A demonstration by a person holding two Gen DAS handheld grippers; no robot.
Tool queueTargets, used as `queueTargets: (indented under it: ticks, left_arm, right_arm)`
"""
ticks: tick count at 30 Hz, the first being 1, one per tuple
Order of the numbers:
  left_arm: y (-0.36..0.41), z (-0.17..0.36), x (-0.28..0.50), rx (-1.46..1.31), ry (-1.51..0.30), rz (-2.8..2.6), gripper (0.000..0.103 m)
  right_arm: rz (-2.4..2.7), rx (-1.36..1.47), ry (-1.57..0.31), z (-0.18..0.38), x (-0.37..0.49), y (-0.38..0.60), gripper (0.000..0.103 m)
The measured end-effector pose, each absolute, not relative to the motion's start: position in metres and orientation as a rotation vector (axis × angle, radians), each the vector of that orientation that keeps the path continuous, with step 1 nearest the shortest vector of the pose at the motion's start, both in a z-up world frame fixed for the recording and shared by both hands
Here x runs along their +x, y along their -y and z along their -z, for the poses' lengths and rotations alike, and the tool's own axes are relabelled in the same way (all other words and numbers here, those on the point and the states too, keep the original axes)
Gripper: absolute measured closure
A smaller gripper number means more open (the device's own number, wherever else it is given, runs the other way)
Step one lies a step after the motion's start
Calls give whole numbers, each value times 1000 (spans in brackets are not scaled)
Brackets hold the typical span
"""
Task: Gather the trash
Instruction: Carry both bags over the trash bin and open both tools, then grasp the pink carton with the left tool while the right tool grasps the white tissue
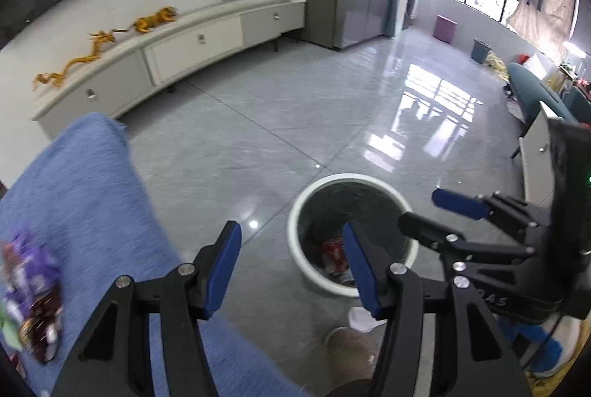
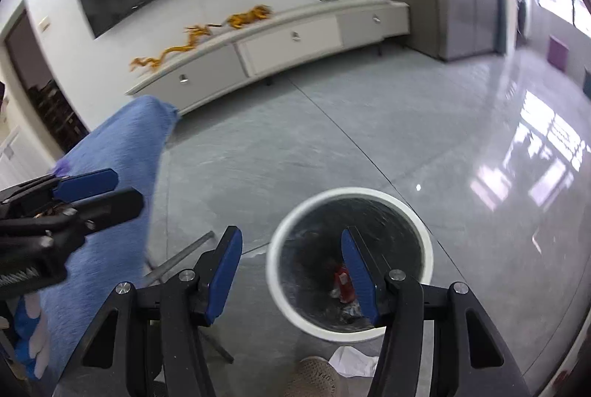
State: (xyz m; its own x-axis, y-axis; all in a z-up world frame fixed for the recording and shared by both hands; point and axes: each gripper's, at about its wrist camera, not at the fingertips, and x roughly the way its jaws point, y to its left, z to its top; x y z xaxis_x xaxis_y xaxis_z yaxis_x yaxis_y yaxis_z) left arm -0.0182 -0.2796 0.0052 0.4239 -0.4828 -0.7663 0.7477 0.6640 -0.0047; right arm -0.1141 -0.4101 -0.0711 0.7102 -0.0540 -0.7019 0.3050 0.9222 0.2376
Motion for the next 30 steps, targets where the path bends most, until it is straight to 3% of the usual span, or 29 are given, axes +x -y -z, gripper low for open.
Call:
queueTargets:
  ticks: [15, 30]
  left_arm:
    - [142, -63, -28, 248, -666, 611, 48]
    - [35, -88, -14, 107, -613, 493, 48]
  right_arm:
    - [73, 194, -682, 4, -105, 308, 50]
    - [-34, 61, -691, -19, -85, 212, 50]
